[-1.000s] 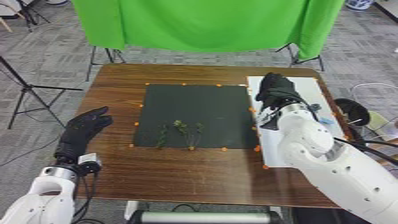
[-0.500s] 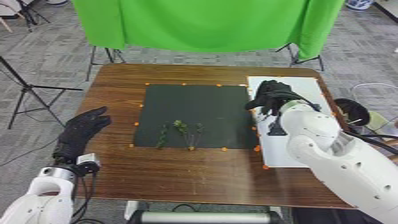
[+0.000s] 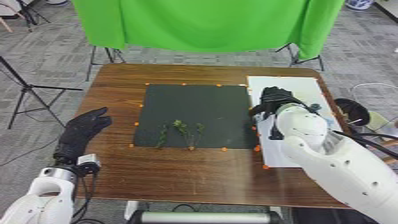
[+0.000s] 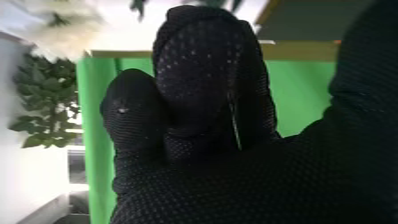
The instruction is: Arrange flowers
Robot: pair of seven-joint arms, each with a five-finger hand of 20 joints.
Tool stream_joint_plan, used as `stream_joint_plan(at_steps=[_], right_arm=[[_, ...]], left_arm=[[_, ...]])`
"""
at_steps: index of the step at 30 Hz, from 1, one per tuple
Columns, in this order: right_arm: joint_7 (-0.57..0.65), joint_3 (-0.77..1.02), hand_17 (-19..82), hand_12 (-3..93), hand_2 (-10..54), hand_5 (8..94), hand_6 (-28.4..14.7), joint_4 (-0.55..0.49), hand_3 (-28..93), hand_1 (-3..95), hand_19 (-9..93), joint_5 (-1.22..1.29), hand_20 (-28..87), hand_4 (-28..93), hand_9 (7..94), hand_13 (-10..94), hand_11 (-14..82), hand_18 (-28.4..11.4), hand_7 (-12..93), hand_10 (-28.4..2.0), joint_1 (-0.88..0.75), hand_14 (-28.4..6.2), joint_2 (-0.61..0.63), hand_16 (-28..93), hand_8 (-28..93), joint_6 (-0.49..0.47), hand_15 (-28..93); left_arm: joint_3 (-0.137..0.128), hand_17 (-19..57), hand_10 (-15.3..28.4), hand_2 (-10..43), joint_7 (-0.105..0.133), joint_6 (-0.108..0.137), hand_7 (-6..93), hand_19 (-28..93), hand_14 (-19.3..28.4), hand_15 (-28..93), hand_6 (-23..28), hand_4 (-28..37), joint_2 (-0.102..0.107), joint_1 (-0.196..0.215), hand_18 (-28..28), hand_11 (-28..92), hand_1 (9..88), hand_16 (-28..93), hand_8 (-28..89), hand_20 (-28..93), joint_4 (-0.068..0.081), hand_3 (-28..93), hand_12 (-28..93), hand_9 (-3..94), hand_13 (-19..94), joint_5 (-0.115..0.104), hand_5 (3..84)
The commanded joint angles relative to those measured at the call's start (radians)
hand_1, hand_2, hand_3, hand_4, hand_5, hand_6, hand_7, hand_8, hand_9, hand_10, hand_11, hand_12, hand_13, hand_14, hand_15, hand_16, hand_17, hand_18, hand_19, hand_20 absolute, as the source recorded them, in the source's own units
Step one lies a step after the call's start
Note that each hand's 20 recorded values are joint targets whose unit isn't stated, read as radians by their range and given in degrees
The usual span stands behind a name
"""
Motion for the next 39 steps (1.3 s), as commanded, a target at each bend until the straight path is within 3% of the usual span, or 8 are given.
stream_joint_plan(at_steps=[1, 15, 19, 29, 35, 39], right_arm=[[0.056, -0.029, 69, 14.1, -8.4, 61.1, -2.2, 0.085, 64, 35.0, 93, -0.053, 38, -10, 79.8, 94, 11.7, -9.0, 13, -17.0, 0.006, -2.8, -0.021, 26, -7, 0.123, 54], [0.088, -0.011, 71, 15.5, -9.5, 65.1, -1.6, 0.115, 66, 40.9, 93, -0.008, 36, -11, 84.8, 94, 14.3, -7.6, 16, -15.4, -0.031, -2.1, -0.056, 22, -8, 0.148, 57], [0.085, -0.01, 72, 18.5, -9.5, 68.3, -3.6, 0.132, 62, 50.3, 93, 0.0, 35, -10, 87.6, 94, 15.7, -7.1, 16, -14.1, -0.032, -1.6, -0.081, 21, 8, 0.151, 58], [0.076, 0.014, 73, 27.0, -9.2, 74.7, -4.1, 0.14, 64, 60.3, 90, 0.085, 33, 0, 90.4, 94, 8.3, -5.1, 16, -12.1, -0.052, -0.8, -0.102, 20, 13, 0.143, 57], [0.002, 0.004, 72, 34.7, -9.0, 77.0, -2.9, 0.147, 66, 59.5, 87, 0.082, 42, 3, 90.9, 94, 12.8, -5.4, 20, -11.0, -0.076, -0.7, -0.086, 24, 14, 0.279, 54], [-0.043, -0.019, 72, 37.8, -9.4, 78.2, -3.1, 0.158, 68, 58.3, 86, 0.068, 43, 5, 91.5, 94, 14.1, -5.5, 22, -10.9, -0.079, -0.3, -0.073, 26, 15, 0.428, 54]], left_arm=[[0.008, 6.4, 12.5, -9.5, 0.0, -0.006, 15.8, 11, 15.7, 18, 2.0, -21.1, -0.002, -0.001, 12.3, 21, 27.4, 1, -7, 19, -0.001, 70, 14, 48.0, 37, -0.001, 48.0], [0.013, 6.4, 12.6, -9.5, -0.001, -0.013, 15.7, 11, 15.7, 18, 2.0, -21.2, -0.005, -0.006, 12.3, 21, 27.4, 1, -7, 19, 0.003, 70, 14, 48.1, 37, -0.001, 48.1], [0.022, 6.4, 12.6, -9.5, -0.003, -0.012, 15.7, 11, 15.5, 18, 2.0, -21.0, -0.004, -0.018, 12.3, 21, 27.4, 1, -7, 19, 0.008, 70, 14, 48.1, 37, 0.0, 48.1], [0.022, 6.4, 12.6, -9.5, -0.004, -0.012, 15.7, 11, 15.6, 18, 2.0, -21.1, -0.008, -0.018, 12.3, 21, 27.5, 1, -7, 19, 0.006, 70, 14, 48.0, 37, -0.002, 48.0], [0.02, 6.4, 12.6, -9.5, -0.005, -0.008, 15.6, 11, 15.6, 18, 2.2, -21.1, -0.012, -0.012, 12.3, 21, 27.6, 1, -7, 19, 0.002, 70, 14, 47.9, 37, -0.005, 48.1], [0.026, 6.4, 12.6, -9.5, -0.009, -0.012, 15.6, 11, 15.6, 18, 2.2, -21.1, -0.011, -0.023, 12.3, 21, 27.6, 1, -7, 19, 0.008, 70, 14, 48.0, 37, -0.002, 48.1]])
